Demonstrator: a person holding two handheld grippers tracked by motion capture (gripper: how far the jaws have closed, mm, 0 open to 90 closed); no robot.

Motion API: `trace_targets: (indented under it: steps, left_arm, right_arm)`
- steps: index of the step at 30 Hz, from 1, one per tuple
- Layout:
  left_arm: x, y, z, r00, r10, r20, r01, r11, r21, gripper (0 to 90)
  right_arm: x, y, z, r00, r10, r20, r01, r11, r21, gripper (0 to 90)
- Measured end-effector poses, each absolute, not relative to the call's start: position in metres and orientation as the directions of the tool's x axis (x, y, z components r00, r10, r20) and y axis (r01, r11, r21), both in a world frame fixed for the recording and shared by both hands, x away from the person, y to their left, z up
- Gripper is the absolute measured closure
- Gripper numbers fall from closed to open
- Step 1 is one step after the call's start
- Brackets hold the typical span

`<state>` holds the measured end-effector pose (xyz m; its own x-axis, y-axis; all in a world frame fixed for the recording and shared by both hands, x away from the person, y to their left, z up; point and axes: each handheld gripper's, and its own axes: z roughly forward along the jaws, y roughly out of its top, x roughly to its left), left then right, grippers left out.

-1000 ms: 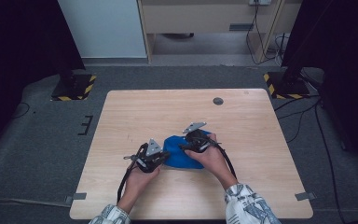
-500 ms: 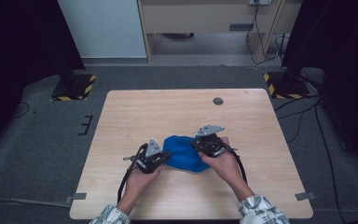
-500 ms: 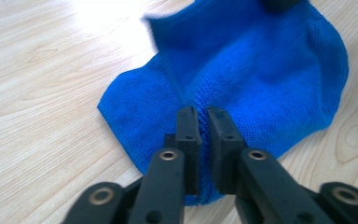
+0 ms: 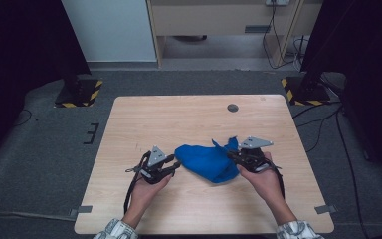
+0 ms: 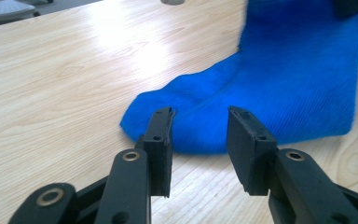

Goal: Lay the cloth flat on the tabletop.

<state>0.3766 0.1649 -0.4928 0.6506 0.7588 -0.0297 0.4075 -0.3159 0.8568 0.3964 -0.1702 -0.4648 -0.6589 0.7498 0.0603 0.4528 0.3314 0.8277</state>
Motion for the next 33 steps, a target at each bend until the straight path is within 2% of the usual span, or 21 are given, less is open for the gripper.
trace_targets:
  steps: [10,33]
  left_arm:
    - [0.4,0.175,-0.501,0.606,0.795,0.002,0.43,-0.33,0.84,58.7]
    - [0.436,0.153,-0.515,0.615,0.787,0.053,0.428,-0.39,0.815,48.9]
  right_arm:
    - [0.392,-0.206,-0.501,-0.608,0.786,0.109,0.522,0.292,0.801,85.2]
    - [0.388,-0.236,-0.517,-0.565,0.813,0.141,0.545,0.239,0.804,82.7]
